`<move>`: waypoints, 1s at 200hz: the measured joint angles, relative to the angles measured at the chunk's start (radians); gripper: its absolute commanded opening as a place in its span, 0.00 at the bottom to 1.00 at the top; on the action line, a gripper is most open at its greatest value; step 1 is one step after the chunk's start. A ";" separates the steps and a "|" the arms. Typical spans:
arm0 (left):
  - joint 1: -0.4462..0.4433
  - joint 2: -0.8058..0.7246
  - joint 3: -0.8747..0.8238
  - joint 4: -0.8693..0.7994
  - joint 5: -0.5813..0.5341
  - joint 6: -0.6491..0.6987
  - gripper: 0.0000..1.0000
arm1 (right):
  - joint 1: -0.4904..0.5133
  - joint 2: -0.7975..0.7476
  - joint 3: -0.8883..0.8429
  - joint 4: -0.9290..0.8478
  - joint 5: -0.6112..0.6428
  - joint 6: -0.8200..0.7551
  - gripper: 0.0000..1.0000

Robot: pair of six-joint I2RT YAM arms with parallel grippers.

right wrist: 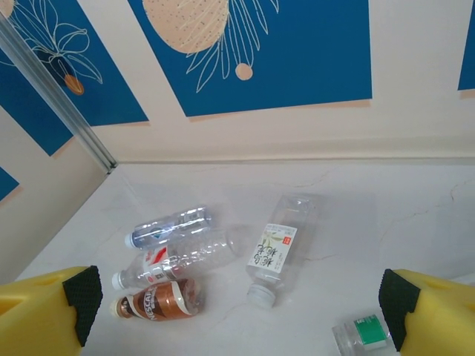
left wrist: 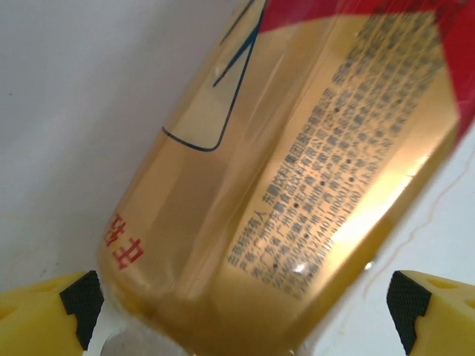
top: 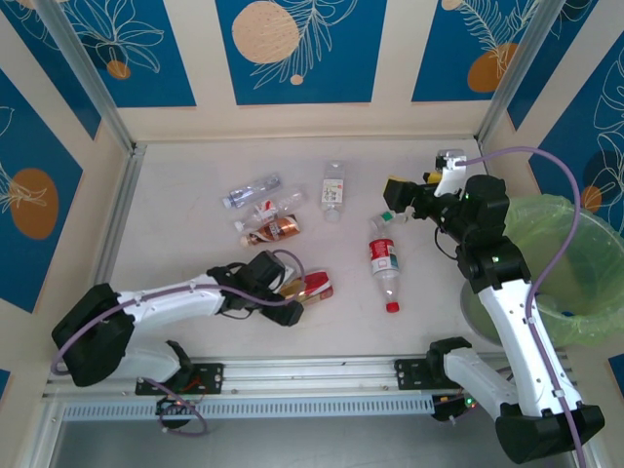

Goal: Put the plastic bottles in the bin

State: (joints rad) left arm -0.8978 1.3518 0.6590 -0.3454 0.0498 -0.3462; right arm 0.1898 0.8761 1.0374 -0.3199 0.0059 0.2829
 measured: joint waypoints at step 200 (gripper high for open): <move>-0.072 0.152 0.028 0.142 -0.103 0.118 0.64 | 0.062 0.091 0.000 -0.135 -0.148 -0.049 0.99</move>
State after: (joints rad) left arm -0.9695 1.5040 0.6872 -0.2039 -0.0532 -0.2279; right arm 0.2520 0.9672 1.0374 -0.4545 -0.1425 0.2337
